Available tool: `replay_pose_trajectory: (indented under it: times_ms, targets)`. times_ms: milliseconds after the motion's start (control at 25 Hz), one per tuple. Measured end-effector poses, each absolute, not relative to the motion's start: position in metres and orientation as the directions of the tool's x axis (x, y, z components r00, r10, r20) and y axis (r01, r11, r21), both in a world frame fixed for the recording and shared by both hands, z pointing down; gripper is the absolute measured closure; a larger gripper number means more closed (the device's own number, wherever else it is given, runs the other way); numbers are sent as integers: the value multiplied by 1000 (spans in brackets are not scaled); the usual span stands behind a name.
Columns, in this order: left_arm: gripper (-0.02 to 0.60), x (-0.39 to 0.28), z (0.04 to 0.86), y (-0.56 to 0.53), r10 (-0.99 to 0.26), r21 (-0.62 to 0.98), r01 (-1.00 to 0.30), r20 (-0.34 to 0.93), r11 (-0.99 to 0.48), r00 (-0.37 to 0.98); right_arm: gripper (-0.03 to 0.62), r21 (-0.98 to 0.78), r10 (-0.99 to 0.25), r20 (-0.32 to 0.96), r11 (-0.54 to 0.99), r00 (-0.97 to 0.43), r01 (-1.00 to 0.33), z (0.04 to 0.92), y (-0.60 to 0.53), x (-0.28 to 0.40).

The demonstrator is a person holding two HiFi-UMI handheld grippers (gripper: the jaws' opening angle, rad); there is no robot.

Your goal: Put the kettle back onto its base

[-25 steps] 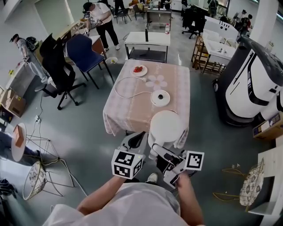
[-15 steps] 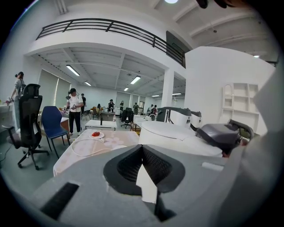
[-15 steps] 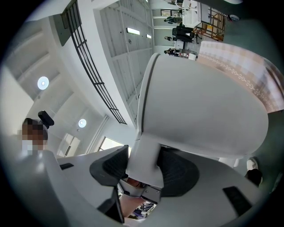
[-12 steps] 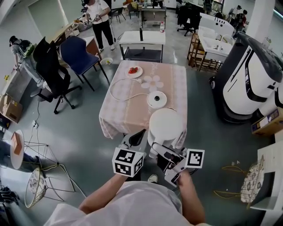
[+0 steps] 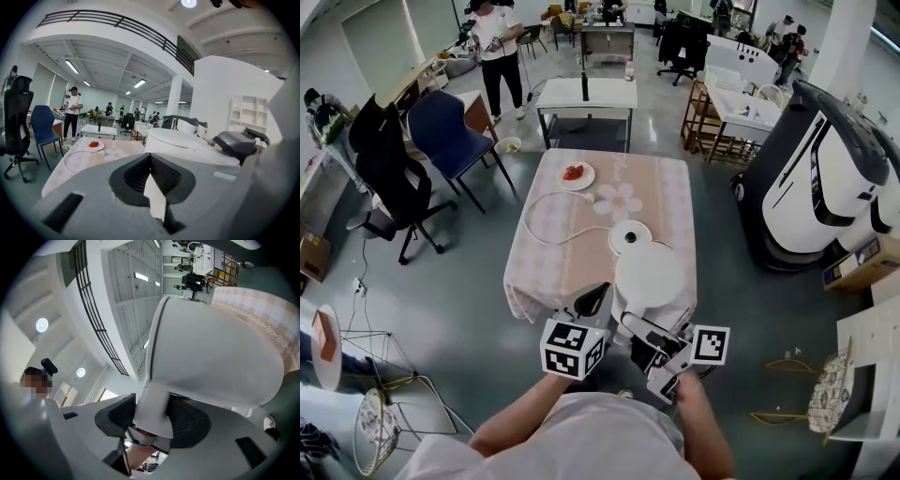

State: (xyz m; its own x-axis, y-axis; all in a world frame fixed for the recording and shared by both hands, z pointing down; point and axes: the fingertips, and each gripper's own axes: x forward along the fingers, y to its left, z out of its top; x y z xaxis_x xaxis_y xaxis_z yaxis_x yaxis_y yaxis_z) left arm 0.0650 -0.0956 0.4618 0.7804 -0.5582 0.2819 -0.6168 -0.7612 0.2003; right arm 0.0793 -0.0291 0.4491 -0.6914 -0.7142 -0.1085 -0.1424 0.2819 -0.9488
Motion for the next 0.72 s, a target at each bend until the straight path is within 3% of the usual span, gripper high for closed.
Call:
replay_pose_trajectory:
  times_ms: [720]
  targets:
    - [578, 20, 454, -196, -488, 223, -541, 251, -811, 836, 399, -944, -771, -85, 265, -632, -196, 444, -123, 35]
